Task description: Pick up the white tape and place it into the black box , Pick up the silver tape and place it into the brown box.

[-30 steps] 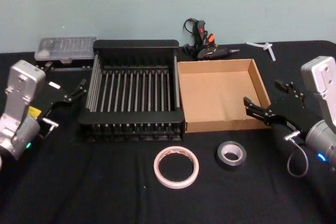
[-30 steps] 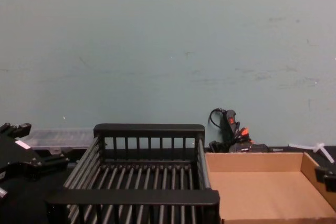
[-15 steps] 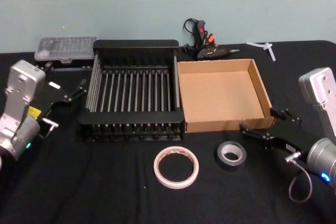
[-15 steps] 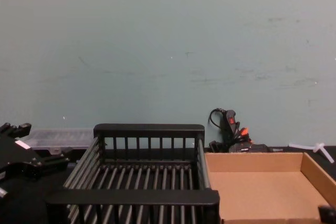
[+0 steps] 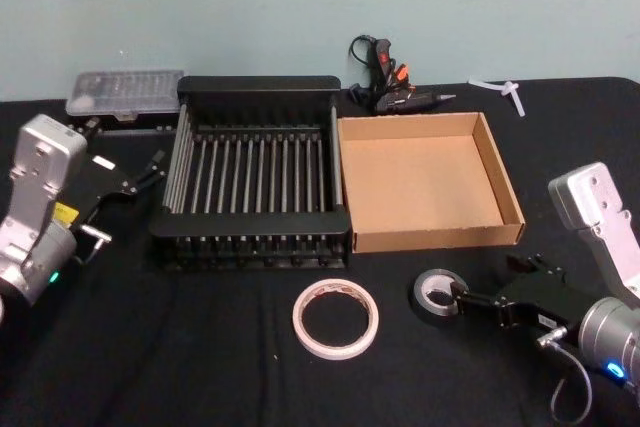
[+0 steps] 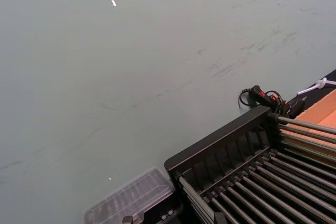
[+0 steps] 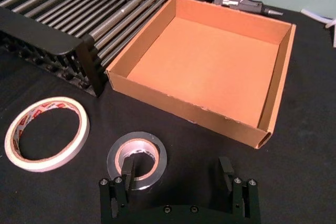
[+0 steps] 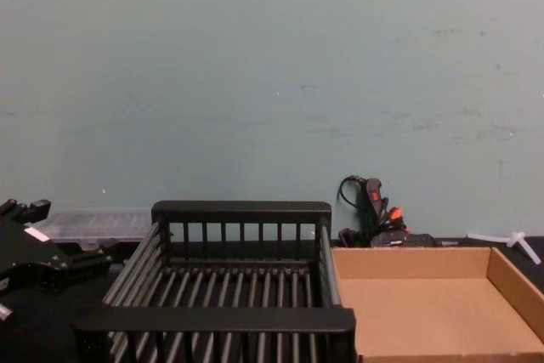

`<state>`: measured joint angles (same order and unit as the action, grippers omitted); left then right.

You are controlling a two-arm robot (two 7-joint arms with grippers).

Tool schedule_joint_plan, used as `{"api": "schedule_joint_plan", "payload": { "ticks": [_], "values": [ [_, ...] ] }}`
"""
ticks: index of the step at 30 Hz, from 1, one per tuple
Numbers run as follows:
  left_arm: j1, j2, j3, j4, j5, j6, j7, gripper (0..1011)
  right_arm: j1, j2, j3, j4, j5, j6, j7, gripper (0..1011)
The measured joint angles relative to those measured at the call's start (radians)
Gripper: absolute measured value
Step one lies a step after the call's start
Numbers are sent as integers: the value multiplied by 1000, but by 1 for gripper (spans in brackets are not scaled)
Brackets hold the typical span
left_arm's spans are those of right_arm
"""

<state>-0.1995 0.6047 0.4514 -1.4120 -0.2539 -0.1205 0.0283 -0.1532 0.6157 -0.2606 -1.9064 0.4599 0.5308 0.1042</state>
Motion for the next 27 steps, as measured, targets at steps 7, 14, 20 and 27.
{"api": "schedule_joint_plan", "payload": {
  "ticks": [7, 14, 20, 27],
  "values": [
    [0, 0, 0, 0, 0, 0, 0, 1001, 19, -19, -7, 22, -17, 29, 16, 1002],
    [0, 0, 0, 0, 0, 0, 0, 1001, 47, -45, -6, 51, -21, 64, 27, 1002],
    [0, 0, 0, 0, 0, 0, 0, 1001, 69, -58, -5, 65, -28, 83, 43, 1002],
    [0, 0, 0, 0, 0, 0, 0, 1001, 93, -66, -13, 81, -48, 98, 63, 1002]
  ]
}}
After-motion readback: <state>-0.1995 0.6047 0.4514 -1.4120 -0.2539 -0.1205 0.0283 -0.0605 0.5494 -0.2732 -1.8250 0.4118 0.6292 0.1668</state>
